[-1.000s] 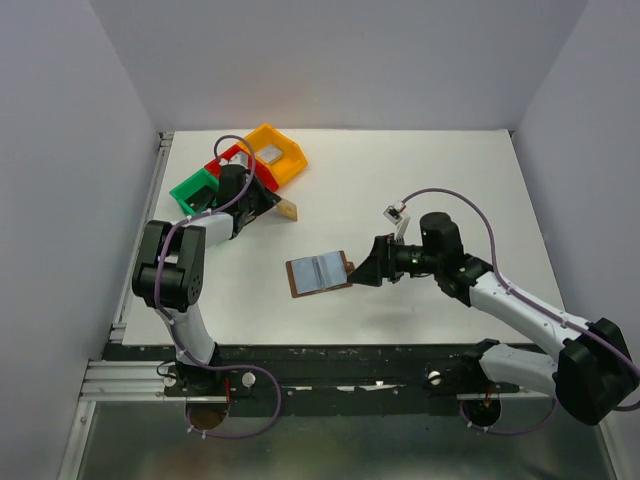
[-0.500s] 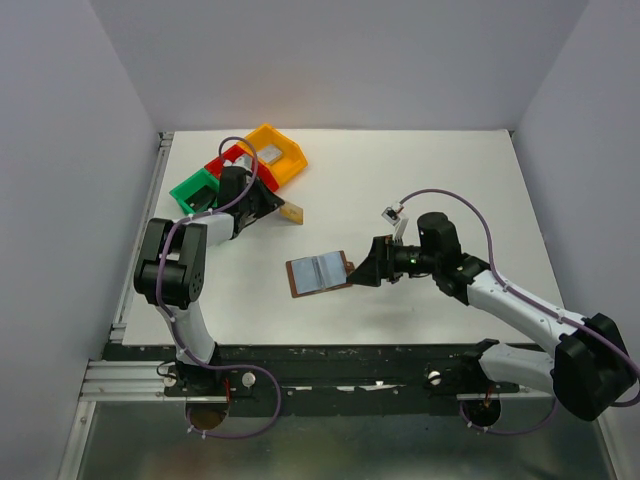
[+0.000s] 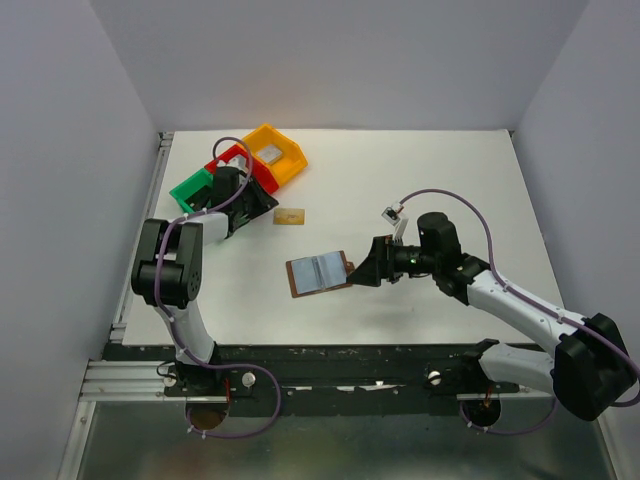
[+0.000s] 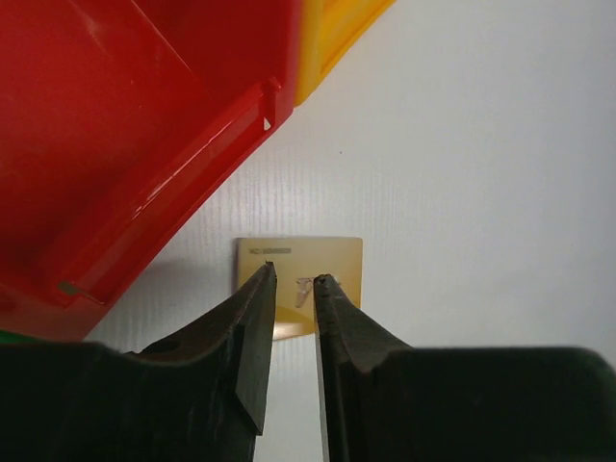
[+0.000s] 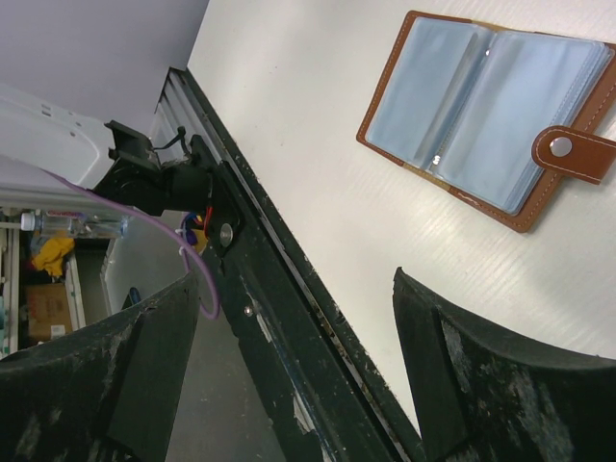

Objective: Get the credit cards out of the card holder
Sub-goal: Place the credit card at the center of the board, then remove the credit card from the card holder.

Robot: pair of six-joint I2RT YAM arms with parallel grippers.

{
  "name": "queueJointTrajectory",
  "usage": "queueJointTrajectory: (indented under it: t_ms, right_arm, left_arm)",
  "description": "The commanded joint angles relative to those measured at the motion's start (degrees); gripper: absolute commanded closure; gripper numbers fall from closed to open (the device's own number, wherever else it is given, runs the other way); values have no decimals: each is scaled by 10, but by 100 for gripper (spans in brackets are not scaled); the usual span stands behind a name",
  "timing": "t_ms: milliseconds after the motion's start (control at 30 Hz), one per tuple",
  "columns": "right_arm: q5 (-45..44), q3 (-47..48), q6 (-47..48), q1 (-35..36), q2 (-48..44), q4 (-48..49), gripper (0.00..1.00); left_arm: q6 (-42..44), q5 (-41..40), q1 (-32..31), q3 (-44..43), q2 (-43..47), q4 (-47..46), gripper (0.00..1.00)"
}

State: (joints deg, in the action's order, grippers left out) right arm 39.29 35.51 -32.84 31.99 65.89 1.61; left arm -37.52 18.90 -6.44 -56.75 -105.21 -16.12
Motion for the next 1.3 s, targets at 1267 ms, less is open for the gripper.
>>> queueJointTrajectory:
  t_ms: [1267]
  right_arm:
    - [-381, 308, 117, 77, 359, -289, 22]
  left_arm:
    - [-157, -352, -317, 335, 524, 190, 46]
